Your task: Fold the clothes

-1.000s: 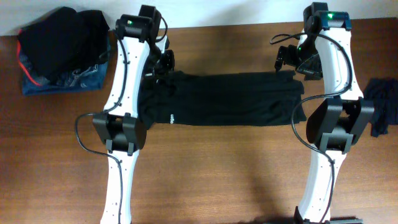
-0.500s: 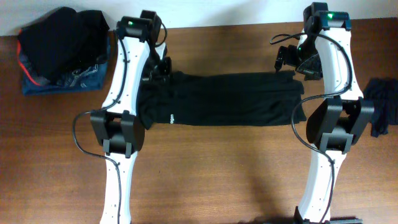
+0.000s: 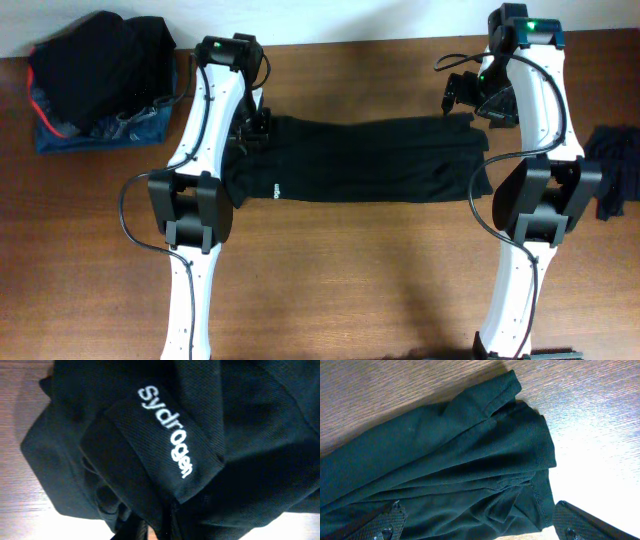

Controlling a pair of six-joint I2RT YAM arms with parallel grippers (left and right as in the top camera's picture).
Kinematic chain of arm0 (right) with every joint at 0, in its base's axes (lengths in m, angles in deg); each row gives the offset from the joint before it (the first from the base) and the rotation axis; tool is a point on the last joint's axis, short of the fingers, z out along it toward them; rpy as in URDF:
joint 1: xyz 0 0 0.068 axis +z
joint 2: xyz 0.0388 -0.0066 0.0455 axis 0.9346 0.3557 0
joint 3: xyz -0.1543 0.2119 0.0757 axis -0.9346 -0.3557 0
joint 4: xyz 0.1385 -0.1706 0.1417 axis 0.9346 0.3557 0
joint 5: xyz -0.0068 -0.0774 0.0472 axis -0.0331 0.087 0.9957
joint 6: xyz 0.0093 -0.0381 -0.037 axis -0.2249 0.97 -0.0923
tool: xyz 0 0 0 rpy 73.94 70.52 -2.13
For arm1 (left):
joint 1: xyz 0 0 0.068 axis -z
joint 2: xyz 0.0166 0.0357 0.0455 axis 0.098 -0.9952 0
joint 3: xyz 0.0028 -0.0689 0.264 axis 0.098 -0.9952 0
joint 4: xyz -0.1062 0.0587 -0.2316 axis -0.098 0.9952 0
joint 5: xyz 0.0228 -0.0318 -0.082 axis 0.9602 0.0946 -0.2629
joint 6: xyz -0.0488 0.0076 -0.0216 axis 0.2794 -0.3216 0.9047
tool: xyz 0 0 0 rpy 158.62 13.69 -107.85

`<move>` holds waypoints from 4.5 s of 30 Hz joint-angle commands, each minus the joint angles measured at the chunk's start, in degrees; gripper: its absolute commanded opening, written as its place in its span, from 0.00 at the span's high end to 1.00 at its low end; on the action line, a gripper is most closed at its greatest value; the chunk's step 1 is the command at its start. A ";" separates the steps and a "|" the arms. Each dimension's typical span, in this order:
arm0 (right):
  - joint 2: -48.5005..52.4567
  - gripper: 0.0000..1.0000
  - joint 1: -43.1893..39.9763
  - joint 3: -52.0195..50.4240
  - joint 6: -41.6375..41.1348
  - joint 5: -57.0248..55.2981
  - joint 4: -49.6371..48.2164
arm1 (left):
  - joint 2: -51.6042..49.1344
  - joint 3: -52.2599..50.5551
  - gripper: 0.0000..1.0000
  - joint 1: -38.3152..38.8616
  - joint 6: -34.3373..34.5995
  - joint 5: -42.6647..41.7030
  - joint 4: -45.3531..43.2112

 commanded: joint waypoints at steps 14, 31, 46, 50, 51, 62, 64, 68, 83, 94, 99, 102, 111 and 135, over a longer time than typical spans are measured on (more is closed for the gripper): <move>-1.11 0.01 -0.09 -0.28 -0.31 -0.46 -1.07 | 9.81 1.09 0.03 -0.46 -0.57 6.64 -1.14; -1.11 0.01 0.00 -0.28 -0.28 -0.44 -1.88 | 12.98 -11.96 0.81 4.20 0.11 -7.39 -19.87; -1.11 0.01 0.00 -0.28 -0.28 -0.44 -2.10 | 12.98 -32.54 0.96 4.11 0.07 -3.72 -31.04; -1.11 0.01 0.00 -0.37 -0.28 -0.46 -2.05 | 12.98 -34.73 0.96 2.23 0.09 -1.38 -31.41; -1.11 0.01 0.00 -0.37 -0.28 -0.46 -2.08 | 12.98 -35.06 0.95 1.90 0.09 0.15 -31.39; -1.09 0.01 0.00 -0.37 -1.27 -0.28 -2.10 | 12.98 -35.17 0.95 -1.49 0.07 3.78 -28.70; -1.09 0.01 0.00 -0.37 -3.08 -0.33 -2.14 | 13.00 -35.17 0.95 -1.42 0.07 3.61 -28.22; -0.81 0.01 0.02 -0.37 -5.09 -0.28 -2.49 | 13.38 -35.10 0.95 -1.31 0.09 3.34 -27.98; 3.39 0.01 0.00 -4.57 -5.31 -0.28 -4.79 | 20.41 -32.81 0.76 -1.31 0.07 -3.02 -25.22; 3.39 0.01 0.02 -9.62 -5.29 -0.28 -7.06 | 20.37 -33.03 0.69 0.20 0.04 -10.21 -29.51; 3.39 0.01 0.00 -12.61 -5.33 -0.26 -10.25 | 20.37 -33.14 0.69 1.11 0.04 -10.21 -30.03; 3.39 0.01 0.00 -12.68 -6.01 -0.26 -11.13 | 20.31 -33.27 0.69 1.22 0.04 -10.19 -30.10; 3.39 0.12 0.00 -12.68 -6.82 -0.26 -12.94 | 18.01 -33.27 0.69 1.57 0.02 -10.21 -30.01; 3.39 0.93 -0.04 -12.68 -13.88 -1.99 -14.23 | 15.74 -33.27 0.69 1.60 0.04 -10.21 -28.46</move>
